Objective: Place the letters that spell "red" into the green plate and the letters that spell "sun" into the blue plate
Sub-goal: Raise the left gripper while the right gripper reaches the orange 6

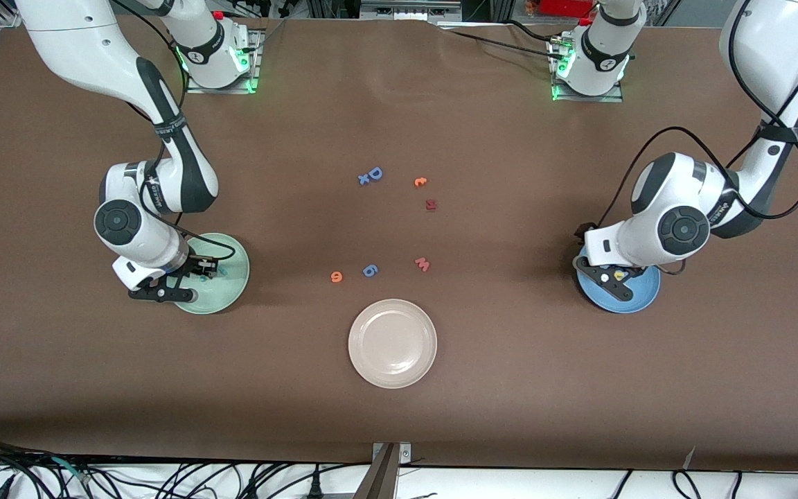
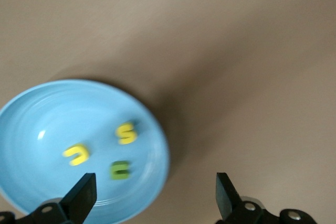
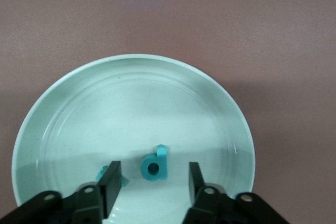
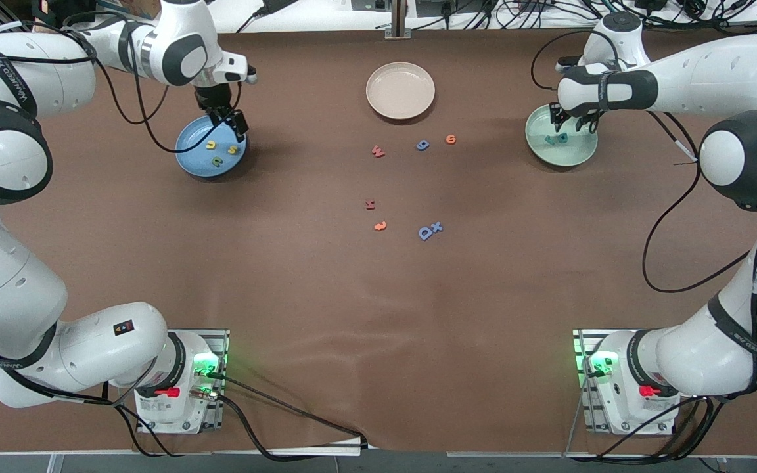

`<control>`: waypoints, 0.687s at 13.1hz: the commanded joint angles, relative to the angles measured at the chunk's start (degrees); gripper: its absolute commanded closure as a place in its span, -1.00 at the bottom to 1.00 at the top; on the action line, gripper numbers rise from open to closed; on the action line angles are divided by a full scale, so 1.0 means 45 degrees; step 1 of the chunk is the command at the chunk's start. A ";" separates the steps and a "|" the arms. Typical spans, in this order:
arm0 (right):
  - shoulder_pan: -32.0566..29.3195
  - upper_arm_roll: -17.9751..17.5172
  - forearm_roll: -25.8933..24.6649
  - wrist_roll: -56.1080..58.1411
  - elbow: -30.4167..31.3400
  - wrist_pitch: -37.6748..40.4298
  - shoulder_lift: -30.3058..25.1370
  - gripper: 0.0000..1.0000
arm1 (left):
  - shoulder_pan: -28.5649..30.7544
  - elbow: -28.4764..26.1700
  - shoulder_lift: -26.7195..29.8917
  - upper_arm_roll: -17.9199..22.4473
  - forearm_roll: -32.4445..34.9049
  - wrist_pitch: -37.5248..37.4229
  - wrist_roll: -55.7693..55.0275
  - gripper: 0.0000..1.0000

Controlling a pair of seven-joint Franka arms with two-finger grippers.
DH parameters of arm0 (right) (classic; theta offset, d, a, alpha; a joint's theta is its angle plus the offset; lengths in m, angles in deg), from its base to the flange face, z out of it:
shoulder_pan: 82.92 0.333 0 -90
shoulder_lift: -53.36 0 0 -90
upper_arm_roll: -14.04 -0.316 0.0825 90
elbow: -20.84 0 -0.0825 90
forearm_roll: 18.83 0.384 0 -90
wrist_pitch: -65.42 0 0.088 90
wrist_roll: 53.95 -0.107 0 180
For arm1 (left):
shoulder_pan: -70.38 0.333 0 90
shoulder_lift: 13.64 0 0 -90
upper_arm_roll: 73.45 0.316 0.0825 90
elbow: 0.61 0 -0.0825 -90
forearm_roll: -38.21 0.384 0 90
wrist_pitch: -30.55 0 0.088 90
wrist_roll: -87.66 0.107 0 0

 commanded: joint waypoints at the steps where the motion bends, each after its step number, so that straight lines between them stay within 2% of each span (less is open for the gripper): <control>1: -0.0009 -0.0038 0.0165 0.0148 0.0343 0.0077 -0.0548 -0.98 | -0.0190 0.0766 0.0145 -0.0865 -0.0359 -0.1317 -0.1788 -1.00; 3: 0.0030 -0.0194 0.0165 -0.0494 0.0089 0.0350 -0.0568 -0.98 | -0.0755 0.1312 0.0164 -0.1394 -0.0378 -0.2040 -0.3895 -1.00; 5: 0.0030 -0.0681 0.0165 -0.1255 -0.0126 0.0390 -0.0568 -0.98 | -0.1264 0.1860 0.0164 -0.1533 -0.0379 -0.2666 -0.6025 -1.00; 9: 0.0148 -0.1502 0.0165 -0.2818 -0.0731 0.0390 -0.0432 -0.98 | -0.1305 0.2856 0.0378 -0.1943 -0.0379 -0.3934 -0.9017 -1.00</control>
